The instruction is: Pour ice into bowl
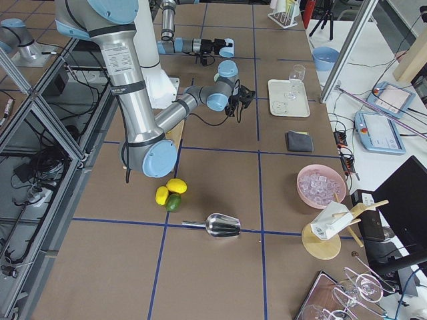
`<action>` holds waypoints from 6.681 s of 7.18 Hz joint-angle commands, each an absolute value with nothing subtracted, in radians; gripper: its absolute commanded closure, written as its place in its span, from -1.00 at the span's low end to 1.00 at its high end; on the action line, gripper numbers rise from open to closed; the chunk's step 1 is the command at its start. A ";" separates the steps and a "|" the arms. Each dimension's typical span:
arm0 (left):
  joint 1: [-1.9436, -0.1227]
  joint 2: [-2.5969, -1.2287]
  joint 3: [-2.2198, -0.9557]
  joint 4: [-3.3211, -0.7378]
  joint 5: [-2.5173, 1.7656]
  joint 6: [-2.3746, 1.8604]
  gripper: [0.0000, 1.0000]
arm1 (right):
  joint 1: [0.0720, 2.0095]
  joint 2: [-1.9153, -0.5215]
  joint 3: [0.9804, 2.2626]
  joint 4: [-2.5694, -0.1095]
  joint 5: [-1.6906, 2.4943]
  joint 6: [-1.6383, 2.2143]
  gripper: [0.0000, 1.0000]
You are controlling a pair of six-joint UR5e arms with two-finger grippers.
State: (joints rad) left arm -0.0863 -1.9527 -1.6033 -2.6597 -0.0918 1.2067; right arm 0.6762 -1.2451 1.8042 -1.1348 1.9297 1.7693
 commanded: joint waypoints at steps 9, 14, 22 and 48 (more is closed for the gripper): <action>-0.066 -1.925 -1.580 -3.108 -0.077 1.126 1.00 | 0.690 -1.256 1.815 -1.097 1.930 1.770 -1.00; -0.078 -1.924 -1.585 -3.309 -0.089 1.132 1.00 | 0.690 -1.262 1.806 -1.097 1.930 1.769 -1.00; -0.436 -2.011 -1.583 -2.915 -0.451 1.222 1.00 | 0.690 -1.285 1.806 -1.075 1.930 1.778 -1.00; -0.150 -1.381 -1.364 -2.956 -0.387 -1.267 -0.99 | 0.683 -1.270 1.835 -1.075 1.916 1.770 -1.00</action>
